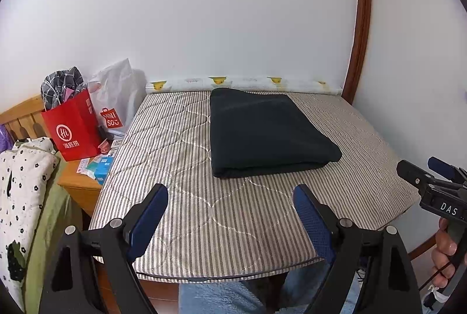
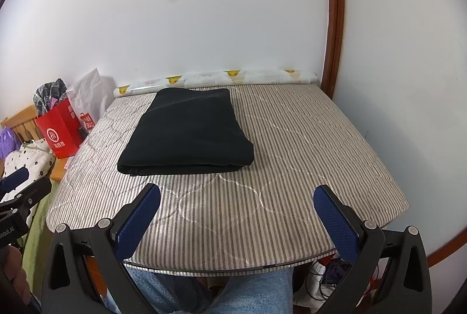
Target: Fold small clothes
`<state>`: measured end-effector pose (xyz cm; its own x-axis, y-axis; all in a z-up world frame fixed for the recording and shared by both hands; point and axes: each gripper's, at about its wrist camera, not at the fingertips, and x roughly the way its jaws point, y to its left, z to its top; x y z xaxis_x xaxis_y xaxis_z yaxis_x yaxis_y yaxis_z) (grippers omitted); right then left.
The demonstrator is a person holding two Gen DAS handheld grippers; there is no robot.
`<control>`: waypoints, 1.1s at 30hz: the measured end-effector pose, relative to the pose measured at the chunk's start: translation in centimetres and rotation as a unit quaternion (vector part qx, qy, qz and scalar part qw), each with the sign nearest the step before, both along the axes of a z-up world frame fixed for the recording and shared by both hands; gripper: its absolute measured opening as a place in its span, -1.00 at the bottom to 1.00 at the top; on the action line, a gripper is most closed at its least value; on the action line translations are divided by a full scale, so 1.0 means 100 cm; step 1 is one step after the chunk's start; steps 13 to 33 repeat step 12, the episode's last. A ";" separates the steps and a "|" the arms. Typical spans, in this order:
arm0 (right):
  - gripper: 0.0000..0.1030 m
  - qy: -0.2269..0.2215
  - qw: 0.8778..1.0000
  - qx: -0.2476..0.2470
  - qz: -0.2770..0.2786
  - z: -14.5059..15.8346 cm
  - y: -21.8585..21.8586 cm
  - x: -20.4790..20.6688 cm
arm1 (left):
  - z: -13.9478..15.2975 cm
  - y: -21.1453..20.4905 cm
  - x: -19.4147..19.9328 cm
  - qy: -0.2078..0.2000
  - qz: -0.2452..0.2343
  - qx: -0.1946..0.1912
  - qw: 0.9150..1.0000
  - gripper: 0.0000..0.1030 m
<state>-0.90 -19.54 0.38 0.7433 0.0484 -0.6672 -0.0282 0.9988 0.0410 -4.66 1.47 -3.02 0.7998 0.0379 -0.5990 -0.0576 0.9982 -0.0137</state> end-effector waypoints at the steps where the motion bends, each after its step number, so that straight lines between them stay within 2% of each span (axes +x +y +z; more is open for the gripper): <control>1: 1.00 -0.001 1.000 0.000 0.000 0.000 0.000 0.000 | 0.000 0.000 0.000 -0.001 0.000 0.000 1.000 0.69; 33: 1.00 -0.003 1.000 0.006 0.001 0.002 -0.001 -0.004 | 0.000 0.000 0.000 -0.003 0.002 -0.002 1.000 0.69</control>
